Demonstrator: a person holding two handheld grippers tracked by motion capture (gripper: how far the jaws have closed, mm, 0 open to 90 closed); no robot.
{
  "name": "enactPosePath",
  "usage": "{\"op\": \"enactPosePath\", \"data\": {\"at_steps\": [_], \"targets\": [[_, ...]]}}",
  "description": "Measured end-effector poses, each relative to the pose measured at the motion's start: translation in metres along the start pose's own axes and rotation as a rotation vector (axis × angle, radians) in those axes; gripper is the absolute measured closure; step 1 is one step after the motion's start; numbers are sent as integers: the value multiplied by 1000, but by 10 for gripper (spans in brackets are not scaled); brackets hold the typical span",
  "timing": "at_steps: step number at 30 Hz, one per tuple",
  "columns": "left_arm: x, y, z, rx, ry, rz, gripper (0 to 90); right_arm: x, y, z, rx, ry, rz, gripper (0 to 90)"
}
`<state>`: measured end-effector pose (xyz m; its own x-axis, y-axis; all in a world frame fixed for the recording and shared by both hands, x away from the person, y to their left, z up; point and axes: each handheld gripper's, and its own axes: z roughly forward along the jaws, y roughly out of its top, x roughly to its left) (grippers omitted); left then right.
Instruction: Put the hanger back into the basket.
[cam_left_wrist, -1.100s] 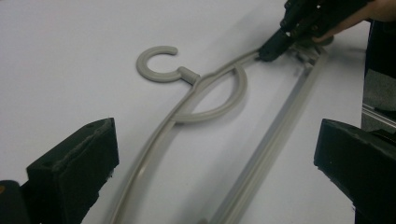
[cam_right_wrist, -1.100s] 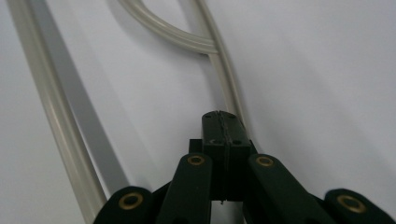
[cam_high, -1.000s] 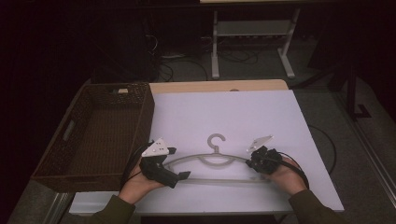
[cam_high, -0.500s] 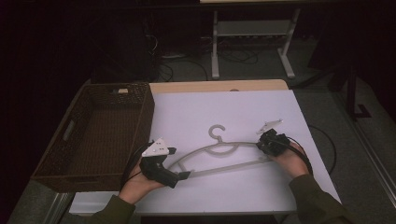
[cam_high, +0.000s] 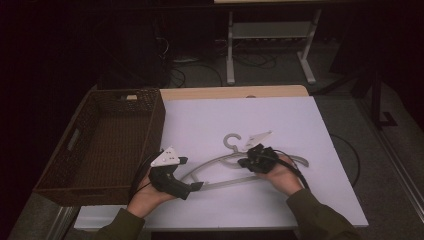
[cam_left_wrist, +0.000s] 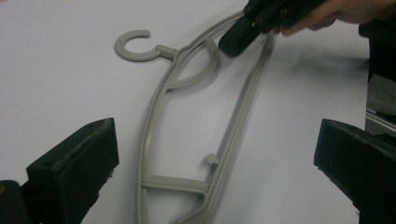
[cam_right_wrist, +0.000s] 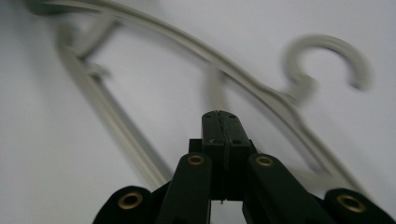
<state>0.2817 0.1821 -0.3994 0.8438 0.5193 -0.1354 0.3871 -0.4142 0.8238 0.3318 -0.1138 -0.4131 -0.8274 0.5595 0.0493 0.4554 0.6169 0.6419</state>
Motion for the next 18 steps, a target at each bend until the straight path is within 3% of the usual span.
{"op": "enactPosePath", "data": {"at_steps": [2, 4, 8, 12, 18], "targets": [[0, 0, 0, -2, 0, -1, 0, 6, 5, 6, 2, 23, -7, 894], [1, 0, -1, -1, 0, 1, 0, 19, 13, 23, 24, 64, -66, 895], [1, 0, -2, 2, -1, 9, 0, 30, 17, 40, 55, 94, -109, 894], [2, 0, -2, 0, 0, 5, 0, 33, 14, 45, 77, 116, -132, 894], [2, -1, -2, 4, 1, 5, 0, 34, 10, 43, 82, 138, -130, 895]]}}
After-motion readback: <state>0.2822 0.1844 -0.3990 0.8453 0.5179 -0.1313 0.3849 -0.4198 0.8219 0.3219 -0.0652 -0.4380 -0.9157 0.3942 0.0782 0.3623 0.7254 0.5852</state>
